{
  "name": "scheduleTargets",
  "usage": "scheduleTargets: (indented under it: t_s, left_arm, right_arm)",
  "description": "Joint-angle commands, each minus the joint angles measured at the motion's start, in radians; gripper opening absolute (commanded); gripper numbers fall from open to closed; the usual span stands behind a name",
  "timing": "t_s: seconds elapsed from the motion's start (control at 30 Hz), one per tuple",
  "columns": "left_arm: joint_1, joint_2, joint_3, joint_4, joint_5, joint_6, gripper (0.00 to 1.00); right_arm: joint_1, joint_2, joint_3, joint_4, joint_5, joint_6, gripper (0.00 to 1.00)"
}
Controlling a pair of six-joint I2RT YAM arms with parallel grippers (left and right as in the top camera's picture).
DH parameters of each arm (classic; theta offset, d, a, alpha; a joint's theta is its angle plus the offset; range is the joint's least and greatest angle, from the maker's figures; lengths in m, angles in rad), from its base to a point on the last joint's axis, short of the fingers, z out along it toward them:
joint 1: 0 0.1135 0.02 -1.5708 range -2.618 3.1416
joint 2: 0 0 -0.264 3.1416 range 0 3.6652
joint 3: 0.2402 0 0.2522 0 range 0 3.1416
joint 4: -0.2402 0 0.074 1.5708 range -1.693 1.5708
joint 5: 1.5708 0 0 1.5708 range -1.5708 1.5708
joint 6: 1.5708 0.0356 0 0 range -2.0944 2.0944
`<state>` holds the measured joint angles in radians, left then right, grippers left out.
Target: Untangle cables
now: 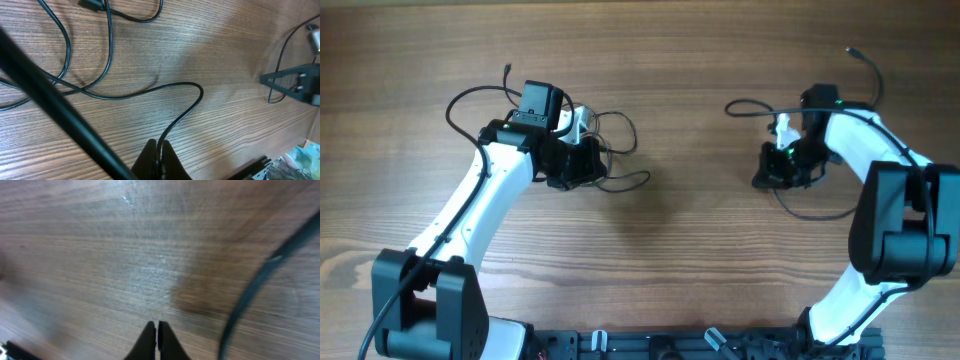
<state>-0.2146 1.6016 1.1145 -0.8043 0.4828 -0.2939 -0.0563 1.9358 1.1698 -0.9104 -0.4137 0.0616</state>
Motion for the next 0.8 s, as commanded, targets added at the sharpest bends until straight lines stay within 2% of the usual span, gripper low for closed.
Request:
scheduleTargets:
  t_s: [0.0,0.1,0.23,0.37,0.43,0.47,0.5,0.53,0.57,0.63,0.77]
  left_arm:
    - [-0.004,-0.011,-0.002,0.003,-0.005,-0.005,0.04]
    - [-0.004,-0.011,-0.002,0.003,-0.005,-0.005,0.04]
    - [-0.004,-0.011,-0.002,0.002,-0.005,-0.005,0.04]
    - [-0.004,-0.011,-0.002,0.002,-0.005,-0.005,0.04]
    - [-0.004,-0.011,-0.002,0.003,-0.005,-0.005,0.04]
    - [-0.004,-0.011,-0.002,0.003,-0.005,-0.005,0.04]
    - [-0.004,-0.011,-0.002,0.003,-0.005,-0.005,0.04]
    - [-0.004,-0.011,-0.002,0.003,-0.005,-0.005,0.04]
    - [-0.004,-0.011,-0.002,0.003,-0.005,-0.005,0.04]
    - [-0.004,-0.011,-0.002,0.003,-0.005,-0.005,0.04]
    - [-0.004,-0.011,-0.002,0.003,-0.005,-0.005,0.04]
  right_arm:
    - [0.000,0.005,-0.016,0.008,0.216,0.156,0.04]
    - [-0.007,0.005,-0.016,-0.047,0.542,0.343,0.04]
    - [-0.063,0.004,-0.011,-0.053,0.797,0.438,0.04]
    - [-0.187,0.004,0.027,-0.055,0.825,0.463,0.04]
    - [-0.225,0.004,0.061,-0.049,0.691,0.395,0.04]
    - [-0.227,0.003,0.072,-0.036,0.544,0.280,0.04]
    - [-0.223,0.003,0.077,-0.005,0.282,0.080,0.08]
    - [-0.216,0.003,0.077,0.005,0.029,-0.089,0.21]
    - [-0.202,0.003,0.077,0.003,-0.173,-0.176,0.29]
    - [-0.172,0.003,0.077,-0.003,-0.288,-0.214,0.38]
    - [-0.091,0.003,0.077,-0.016,-0.271,-0.219,0.42]
